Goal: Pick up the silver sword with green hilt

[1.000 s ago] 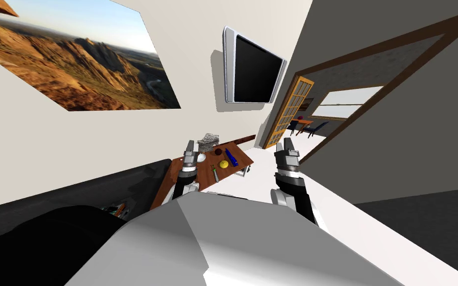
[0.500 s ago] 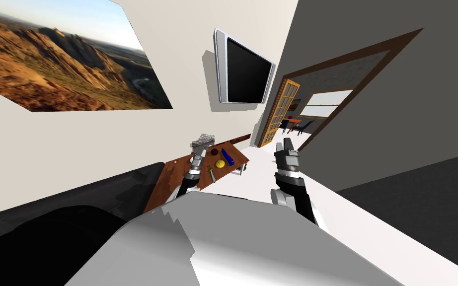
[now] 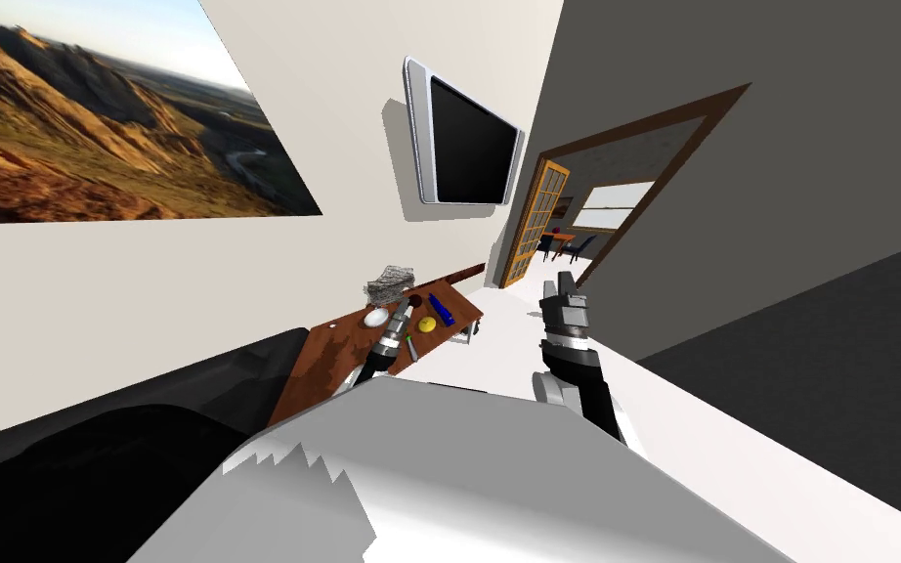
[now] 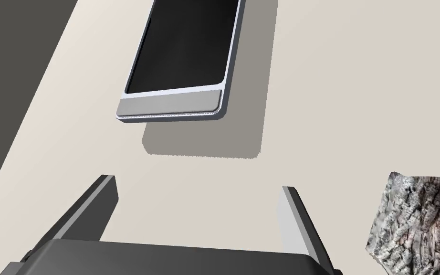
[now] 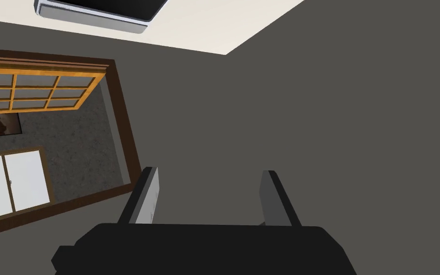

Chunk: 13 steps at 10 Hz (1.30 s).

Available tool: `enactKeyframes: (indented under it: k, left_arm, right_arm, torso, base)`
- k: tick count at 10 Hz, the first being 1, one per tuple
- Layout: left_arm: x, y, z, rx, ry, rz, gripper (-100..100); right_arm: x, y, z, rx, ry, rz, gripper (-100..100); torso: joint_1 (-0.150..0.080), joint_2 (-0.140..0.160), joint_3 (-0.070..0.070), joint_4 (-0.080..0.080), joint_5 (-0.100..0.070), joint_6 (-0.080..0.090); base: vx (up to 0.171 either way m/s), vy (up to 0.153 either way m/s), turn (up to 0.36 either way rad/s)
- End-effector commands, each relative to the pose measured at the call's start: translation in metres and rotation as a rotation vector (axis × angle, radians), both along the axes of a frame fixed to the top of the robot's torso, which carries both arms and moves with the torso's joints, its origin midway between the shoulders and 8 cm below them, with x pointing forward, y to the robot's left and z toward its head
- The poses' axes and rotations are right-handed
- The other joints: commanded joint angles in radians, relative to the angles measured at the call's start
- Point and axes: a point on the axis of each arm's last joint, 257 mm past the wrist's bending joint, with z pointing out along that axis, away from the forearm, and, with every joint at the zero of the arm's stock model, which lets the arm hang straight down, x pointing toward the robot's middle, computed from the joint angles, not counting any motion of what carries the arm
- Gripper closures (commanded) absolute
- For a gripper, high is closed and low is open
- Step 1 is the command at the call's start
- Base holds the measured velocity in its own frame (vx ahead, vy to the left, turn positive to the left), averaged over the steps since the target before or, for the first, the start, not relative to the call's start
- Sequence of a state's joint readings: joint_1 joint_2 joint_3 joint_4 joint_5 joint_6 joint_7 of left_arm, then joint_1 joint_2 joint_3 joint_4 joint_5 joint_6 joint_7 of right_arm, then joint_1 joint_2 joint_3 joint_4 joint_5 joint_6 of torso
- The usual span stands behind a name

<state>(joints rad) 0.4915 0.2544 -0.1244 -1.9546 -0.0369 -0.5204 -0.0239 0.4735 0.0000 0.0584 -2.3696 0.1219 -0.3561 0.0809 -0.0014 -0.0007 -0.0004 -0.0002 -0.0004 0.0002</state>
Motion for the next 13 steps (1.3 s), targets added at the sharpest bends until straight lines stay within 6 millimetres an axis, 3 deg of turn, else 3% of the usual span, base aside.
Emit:
enactKeyframes:
  k: [1, 2, 3, 4, 5, 8, 12, 13]
  left_arm:
    - [-0.003, -0.008, -0.042, -0.019, 0.112, -0.043, -100]
    - [-0.003, -0.007, -0.044, -0.018, 0.118, -0.042, -100]
    - [-0.005, -0.011, -0.068, -0.028, 0.181, -0.068, -100]
    - [-0.005, -0.009, -0.076, -0.026, 0.197, -0.064, -100]
    - [-0.009, -0.012, -0.099, -0.037, 0.262, -0.088, -100]
    - [-0.017, -0.01, -0.142, -0.042, 0.367, -0.098, -100]
    - [-0.056, -0.001, -0.242, -0.062, 0.633, -0.122, -100]
    - [-0.057, 0.001, -0.246, -0.061, 0.642, -0.119, -100]
  right_arm:
    - [0.0, 0.0, 0.0, 0.0, 0.0, 0.0, 0]
    - [0.0, 0.0, 0.0, 0.0, 0.0, 0.0, 0]
    - [0.0, 0.0, 0.0, 0.0, 0.0, 0.0, 0]
    - [0.0, 0.0, 0.0, 0.0, 0.0, 0.0, 0]
    - [0.0, 0.0, 0.0, 0.0, 0.0, 0.0, 0]
    - [0.0, 0.0, 0.0, 0.0, 0.0, 0.0, 0]
    - [0.0, 0.0, 0.0, 0.0, 0.0, 0.0, 0]
    - [0.0, 0.0, 0.0, 0.0, 0.0, 0.0, 0]
  torso:
    - [0.0, 0.0, 0.0, 0.0, 0.0, 0.0]
    - [0.0, 0.0, 0.0, 0.0, 0.0, 0.0]
    - [0.0, 0.0, 0.0, 0.0, 0.0, -0.001]
    - [0.0, 0.0, 0.0, 0.0, 0.0, 0.0]
    - [0.001, 0.0, 0.0, 0.0, 0.0, -0.001]
    - [0.001, 0.0, 0.0, 0.0, 0.0, 0.0]
    - [0.001, 0.0, 0.0, 0.0, 0.0, -0.001]
    - [0.001, 0.0, 0.0, 0.0, 0.0, 0.0]
  base:
    - [0.019, -0.036, -0.298]
    - [0.015, -0.02, -0.089]
    - [0.016, -0.022, -0.2]
    - [0.012, -0.011, -0.097]
    - [0.016, -0.018, -0.212]
    - [0.014, -0.01, -0.148]
    - [0.019, -0.014, -0.231]
    - [0.012, -0.002, -0.123]
